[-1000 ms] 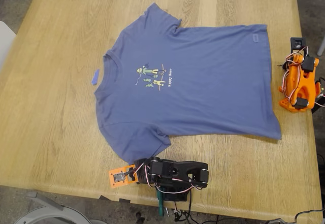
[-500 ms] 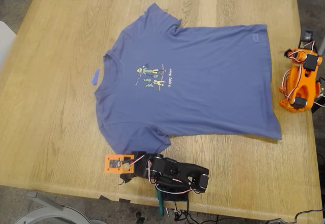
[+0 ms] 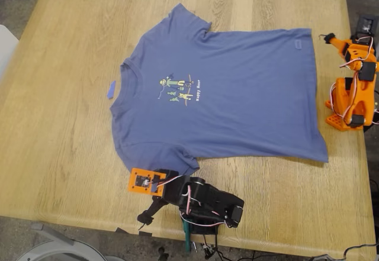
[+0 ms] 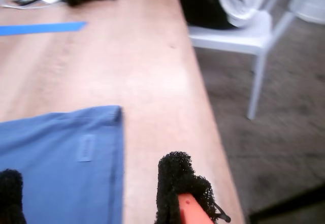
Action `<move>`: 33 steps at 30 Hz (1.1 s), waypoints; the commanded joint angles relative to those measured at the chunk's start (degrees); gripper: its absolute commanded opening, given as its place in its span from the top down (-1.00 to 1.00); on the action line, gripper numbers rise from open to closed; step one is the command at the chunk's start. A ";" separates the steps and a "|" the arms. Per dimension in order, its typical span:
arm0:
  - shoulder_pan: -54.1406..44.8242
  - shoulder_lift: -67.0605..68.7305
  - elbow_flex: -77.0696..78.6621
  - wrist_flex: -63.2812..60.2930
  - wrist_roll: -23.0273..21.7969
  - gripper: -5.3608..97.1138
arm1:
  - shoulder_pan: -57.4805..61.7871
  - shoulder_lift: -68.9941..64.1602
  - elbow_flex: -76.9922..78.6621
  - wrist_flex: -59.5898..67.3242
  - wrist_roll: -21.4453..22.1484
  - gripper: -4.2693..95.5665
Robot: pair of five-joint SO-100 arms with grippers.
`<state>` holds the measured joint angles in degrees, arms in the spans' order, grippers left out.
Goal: Fold a T-shirt
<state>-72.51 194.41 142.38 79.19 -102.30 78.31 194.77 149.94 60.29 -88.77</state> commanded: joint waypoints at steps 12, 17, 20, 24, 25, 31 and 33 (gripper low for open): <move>14.85 -21.09 -31.11 7.91 9.40 -0.50 | -37.00 -0.44 -19.42 16.96 -3.60 0.08; 22.68 -27.51 -39.20 12.30 9.49 -0.56 | -45.26 -5.80 -25.84 20.83 -6.33 0.08; 26.89 -29.71 -40.69 13.62 10.63 -0.56 | -51.59 -11.51 -29.09 19.34 -8.35 0.08; 31.73 -31.99 -41.13 14.15 12.48 -0.55 | -58.10 -21.18 -35.24 18.19 -10.81 0.09; 32.61 -32.61 -41.22 14.15 12.74 -0.55 | -59.59 -23.29 -36.56 18.02 -11.43 0.09; 34.10 -36.30 -41.22 14.15 13.54 -0.55 | -69.17 -31.03 -38.85 16.61 -16.26 0.11; 34.37 -37.18 -40.34 14.15 14.33 -0.55 | -71.72 -32.26 -37.27 15.29 -17.23 0.12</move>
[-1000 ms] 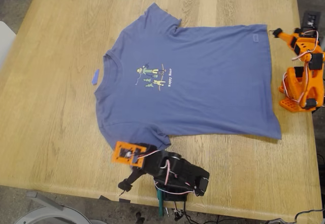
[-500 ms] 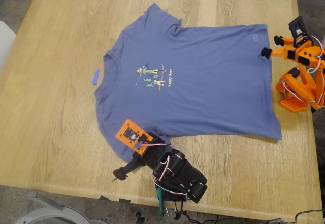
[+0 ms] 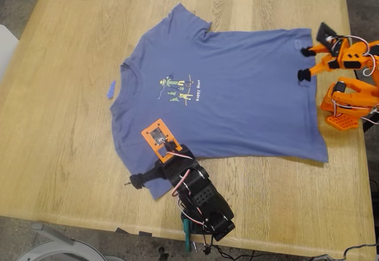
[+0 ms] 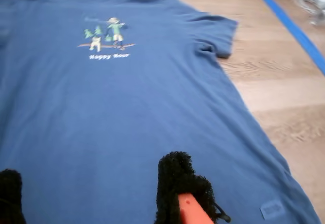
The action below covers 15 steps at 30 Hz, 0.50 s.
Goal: Fold a T-shirt
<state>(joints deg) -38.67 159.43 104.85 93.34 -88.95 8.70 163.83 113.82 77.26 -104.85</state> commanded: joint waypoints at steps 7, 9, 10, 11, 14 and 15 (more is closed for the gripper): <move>2.46 -2.81 5.27 -7.65 4.13 -0.56 | -7.47 -5.27 7.21 -12.22 -0.09 0.12; 3.78 -2.99 8.26 -11.07 4.04 -0.56 | -9.84 -7.12 8.61 -15.21 1.23 0.14; 4.66 -3.34 9.67 -12.66 4.04 -0.57 | -10.90 -7.82 9.58 -16.70 1.85 0.14; 5.54 -3.78 11.16 -14.77 4.04 -0.57 | -12.04 -8.26 10.81 -18.54 2.72 0.15; 7.47 -6.77 14.77 -22.15 4.66 -0.57 | -14.59 -8.79 14.85 -23.82 4.83 0.17; 8.00 -8.00 16.17 -25.93 4.92 -0.56 | -15.03 -8.96 16.00 -25.22 5.45 0.17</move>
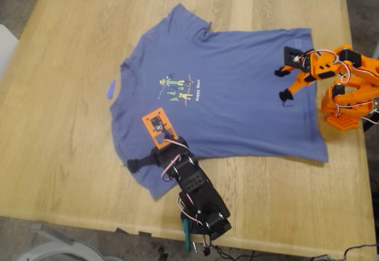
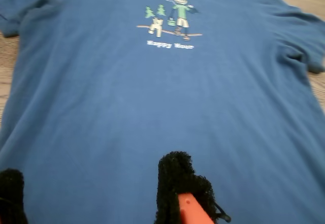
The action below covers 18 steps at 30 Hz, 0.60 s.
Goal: Fold a T-shirt
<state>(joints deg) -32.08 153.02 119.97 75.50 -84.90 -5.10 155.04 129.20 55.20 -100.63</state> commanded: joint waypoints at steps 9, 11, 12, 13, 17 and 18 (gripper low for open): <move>-0.53 -8.79 11.69 -30.23 4.57 -0.49 | -1.32 -4.83 2.64 -12.48 4.04 0.18; -1.41 -10.20 13.71 -34.45 4.83 -0.49 | -2.20 -7.21 2.46 -15.82 4.83 0.20; -1.67 -11.34 14.15 -36.21 4.92 -0.49 | -2.64 -8.53 2.29 -17.31 5.27 0.20; -1.76 -12.83 14.33 -38.50 4.92 -0.49 | -3.16 -9.93 2.02 -18.81 5.62 0.21; -1.76 -20.21 13.10 -46.23 5.01 -0.49 | -4.92 -15.47 0.70 -24.87 6.94 0.23; -1.85 -22.06 12.74 -47.99 5.19 -0.49 | -5.19 -16.79 0.18 -25.93 7.12 0.24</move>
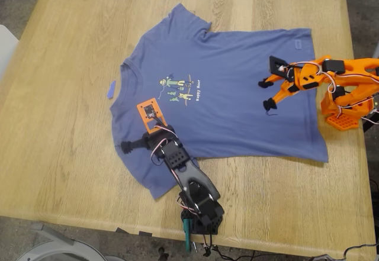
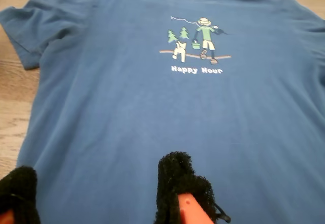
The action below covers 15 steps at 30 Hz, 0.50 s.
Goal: Fold a T-shirt
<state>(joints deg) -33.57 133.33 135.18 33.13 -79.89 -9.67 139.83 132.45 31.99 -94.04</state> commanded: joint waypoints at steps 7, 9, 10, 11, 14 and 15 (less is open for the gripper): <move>-3.43 -15.38 -5.01 -18.98 1.32 -0.49 | -1.93 -8.61 -5.36 -8.61 1.32 0.26; -3.96 -19.07 -7.03 -21.53 1.67 -0.49 | -2.29 -9.14 -5.10 -8.96 1.76 0.27; -4.04 -20.92 -8.26 -22.41 1.85 -0.49 | -2.55 -9.23 -4.75 -9.05 2.02 0.28; -4.13 -22.68 -9.58 -23.12 1.93 -0.49 | -2.72 -9.32 -4.13 -9.32 2.29 0.29; -3.52 -28.21 -15.03 -23.55 2.02 -0.50 | -3.87 -10.02 -2.72 -10.20 2.64 0.30; -3.16 -30.15 -17.14 -23.55 2.02 -0.50 | -4.31 -10.81 -2.72 -10.55 2.81 0.30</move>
<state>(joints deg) -37.18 104.50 127.53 11.69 -78.22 -13.27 129.38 130.87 22.68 -91.67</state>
